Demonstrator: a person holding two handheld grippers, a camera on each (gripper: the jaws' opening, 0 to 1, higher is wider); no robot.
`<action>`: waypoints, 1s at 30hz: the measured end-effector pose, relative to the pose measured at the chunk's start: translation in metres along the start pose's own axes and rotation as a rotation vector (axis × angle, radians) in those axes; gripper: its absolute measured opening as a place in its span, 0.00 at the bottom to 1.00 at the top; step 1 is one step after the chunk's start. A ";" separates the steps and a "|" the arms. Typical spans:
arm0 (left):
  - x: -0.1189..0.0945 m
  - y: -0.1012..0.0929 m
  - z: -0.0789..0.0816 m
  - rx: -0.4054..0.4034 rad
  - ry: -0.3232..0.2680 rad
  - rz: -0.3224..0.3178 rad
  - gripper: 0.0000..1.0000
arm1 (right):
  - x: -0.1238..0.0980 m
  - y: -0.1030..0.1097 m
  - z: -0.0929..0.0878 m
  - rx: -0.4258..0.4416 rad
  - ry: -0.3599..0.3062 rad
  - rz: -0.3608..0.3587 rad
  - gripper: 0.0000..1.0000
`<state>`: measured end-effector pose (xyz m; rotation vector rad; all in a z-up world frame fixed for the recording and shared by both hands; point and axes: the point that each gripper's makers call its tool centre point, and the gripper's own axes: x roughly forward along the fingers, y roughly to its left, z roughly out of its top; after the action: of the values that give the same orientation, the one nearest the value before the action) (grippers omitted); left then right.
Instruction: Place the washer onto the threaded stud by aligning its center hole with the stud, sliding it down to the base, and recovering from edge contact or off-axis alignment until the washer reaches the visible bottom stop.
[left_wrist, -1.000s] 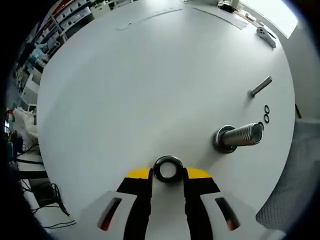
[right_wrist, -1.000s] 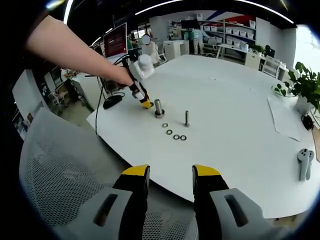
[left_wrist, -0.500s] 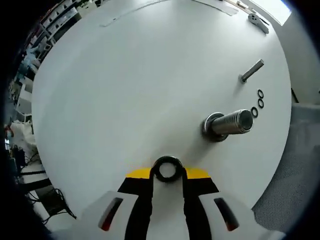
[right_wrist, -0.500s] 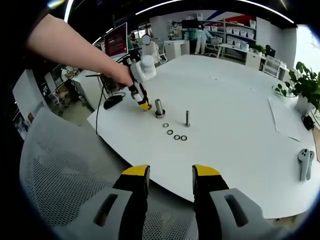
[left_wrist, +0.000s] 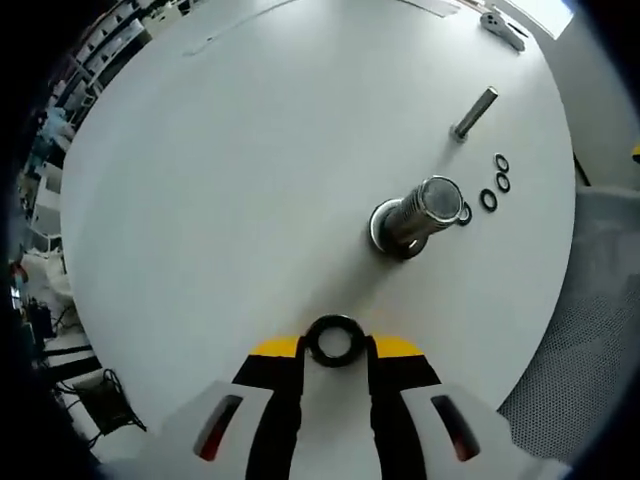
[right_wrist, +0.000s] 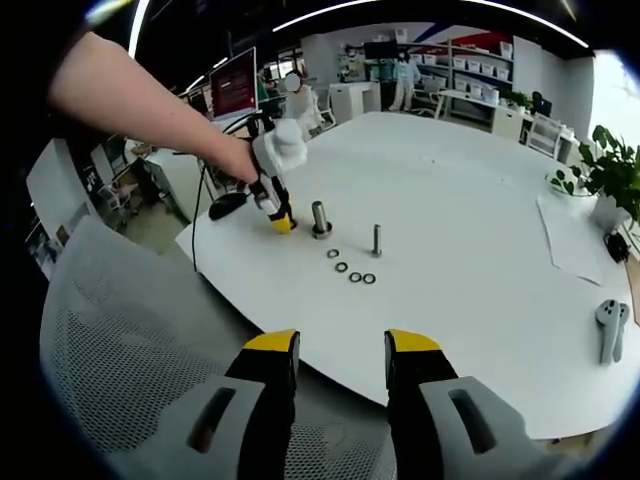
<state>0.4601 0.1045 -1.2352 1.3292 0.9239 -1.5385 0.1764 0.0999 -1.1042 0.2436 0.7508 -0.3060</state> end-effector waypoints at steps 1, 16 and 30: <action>0.000 0.000 0.000 0.004 -0.009 0.000 0.23 | 0.001 -0.001 0.001 0.002 -0.002 0.000 0.37; 0.003 0.009 0.003 0.017 0.008 -0.007 0.18 | 0.000 0.000 0.000 -0.003 0.003 0.001 0.36; -0.020 0.005 0.028 0.143 -0.041 -0.023 0.18 | 0.000 -0.001 0.000 0.003 0.000 -0.001 0.36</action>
<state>0.4562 0.0796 -1.2107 1.3851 0.8190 -1.6697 0.1762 0.0992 -1.1040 0.2460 0.7505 -0.3079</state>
